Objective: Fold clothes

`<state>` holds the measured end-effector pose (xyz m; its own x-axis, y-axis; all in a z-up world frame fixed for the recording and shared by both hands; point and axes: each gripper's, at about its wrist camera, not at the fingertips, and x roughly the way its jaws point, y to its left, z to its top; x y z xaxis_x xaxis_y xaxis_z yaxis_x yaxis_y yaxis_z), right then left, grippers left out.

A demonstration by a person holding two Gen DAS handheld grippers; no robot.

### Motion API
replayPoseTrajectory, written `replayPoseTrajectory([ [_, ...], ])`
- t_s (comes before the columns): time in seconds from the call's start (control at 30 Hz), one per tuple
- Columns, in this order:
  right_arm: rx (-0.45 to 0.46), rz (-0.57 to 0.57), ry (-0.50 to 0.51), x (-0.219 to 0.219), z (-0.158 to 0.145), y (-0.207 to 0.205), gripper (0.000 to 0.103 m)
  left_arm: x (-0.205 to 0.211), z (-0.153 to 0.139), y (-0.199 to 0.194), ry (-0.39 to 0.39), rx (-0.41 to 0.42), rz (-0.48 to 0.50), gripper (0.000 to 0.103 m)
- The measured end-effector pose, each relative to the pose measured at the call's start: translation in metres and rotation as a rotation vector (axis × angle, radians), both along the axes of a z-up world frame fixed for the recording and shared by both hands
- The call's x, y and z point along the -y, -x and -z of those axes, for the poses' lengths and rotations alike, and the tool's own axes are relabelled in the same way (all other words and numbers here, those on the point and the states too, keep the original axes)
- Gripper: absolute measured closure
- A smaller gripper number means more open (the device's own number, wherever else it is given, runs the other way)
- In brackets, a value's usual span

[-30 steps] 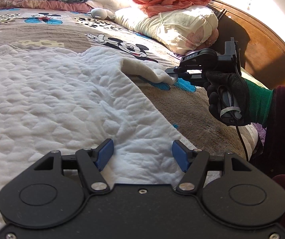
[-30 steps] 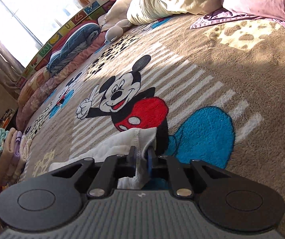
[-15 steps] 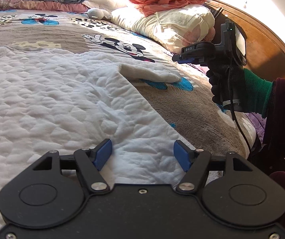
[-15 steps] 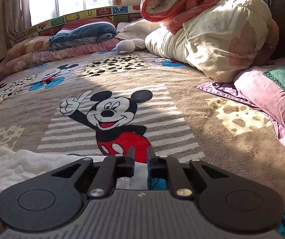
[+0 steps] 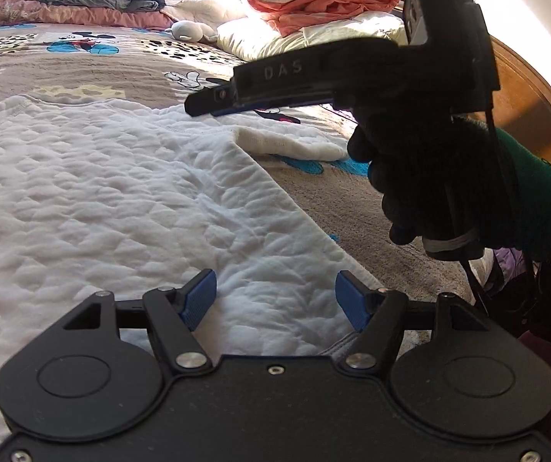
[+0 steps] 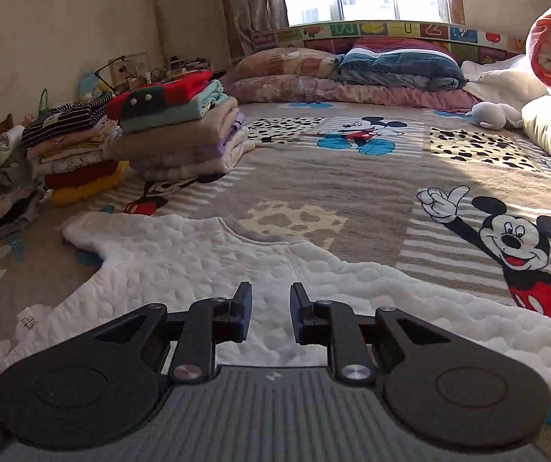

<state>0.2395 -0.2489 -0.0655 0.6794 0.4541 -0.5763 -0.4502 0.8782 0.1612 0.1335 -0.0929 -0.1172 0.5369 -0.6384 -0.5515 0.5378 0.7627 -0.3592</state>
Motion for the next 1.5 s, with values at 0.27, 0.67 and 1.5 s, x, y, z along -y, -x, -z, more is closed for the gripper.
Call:
replayPoseTrajectory([
  [0.27,-0.065,0.140,-0.018,0.026,0.052,0.044,0.081,-0.010,-0.001,0.002,-0.006,0.004,0.002,0.035],
  [0.67,0.072,0.193,-0.004,0.020,0.014,0.021,0.079,-0.013,0.001,0.008,-0.019,0.010,0.002,0.035],
  [1.5,-0.010,0.366,0.110,0.071,0.062,-0.001,0.078,-0.013,0.003,0.006,-0.025,0.004,0.014,0.035],
])
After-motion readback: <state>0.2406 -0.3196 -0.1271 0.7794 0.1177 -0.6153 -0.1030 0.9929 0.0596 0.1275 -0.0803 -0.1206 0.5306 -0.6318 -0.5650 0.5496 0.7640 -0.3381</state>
